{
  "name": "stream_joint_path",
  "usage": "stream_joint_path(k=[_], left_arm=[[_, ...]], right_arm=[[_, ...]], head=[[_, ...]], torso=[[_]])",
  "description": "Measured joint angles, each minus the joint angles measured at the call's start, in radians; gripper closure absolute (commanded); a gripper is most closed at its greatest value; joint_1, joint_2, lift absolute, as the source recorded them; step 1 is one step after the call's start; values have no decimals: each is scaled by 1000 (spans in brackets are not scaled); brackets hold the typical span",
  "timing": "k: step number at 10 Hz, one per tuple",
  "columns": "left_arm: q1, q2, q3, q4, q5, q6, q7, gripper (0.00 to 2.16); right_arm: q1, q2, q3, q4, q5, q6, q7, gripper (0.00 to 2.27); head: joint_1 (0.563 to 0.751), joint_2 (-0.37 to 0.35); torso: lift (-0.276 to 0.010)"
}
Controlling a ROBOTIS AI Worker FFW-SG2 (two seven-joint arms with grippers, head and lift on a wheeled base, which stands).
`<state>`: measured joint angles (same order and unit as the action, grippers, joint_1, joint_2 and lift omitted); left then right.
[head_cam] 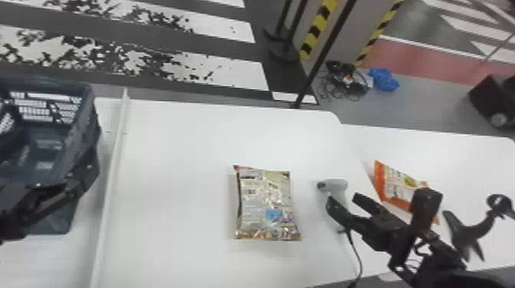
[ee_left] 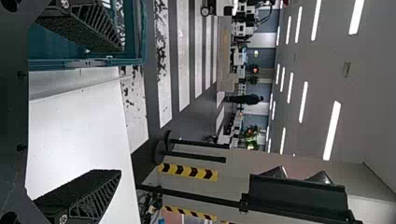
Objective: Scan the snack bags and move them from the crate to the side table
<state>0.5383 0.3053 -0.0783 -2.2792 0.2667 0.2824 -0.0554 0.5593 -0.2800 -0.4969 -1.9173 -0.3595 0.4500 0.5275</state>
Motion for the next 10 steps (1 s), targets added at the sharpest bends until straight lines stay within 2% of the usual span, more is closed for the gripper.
stream_joint_path(k=[3,8,9,10], left_arm=[[3,-3,0,6,3,-7,2,66],[-5,-2,0,8,9,-10,-2,66],[-10,-4,-1,8,12,-10,-1,66],[-14,-6,-2,10,15,-10,-1,66]], right_arm=[[-56,-30,6,96,2,0,3,53],[-191,-110,39,343,-3,-5,53,56],[-211,-128,45,382,-4,1,64,151],[-231,-145,54,418,-4,23,82,937]], head=[[695,-350],[695,-350],[695,-350],[695,-350]], torso=[[-87],[-87],[-87],[-87]])
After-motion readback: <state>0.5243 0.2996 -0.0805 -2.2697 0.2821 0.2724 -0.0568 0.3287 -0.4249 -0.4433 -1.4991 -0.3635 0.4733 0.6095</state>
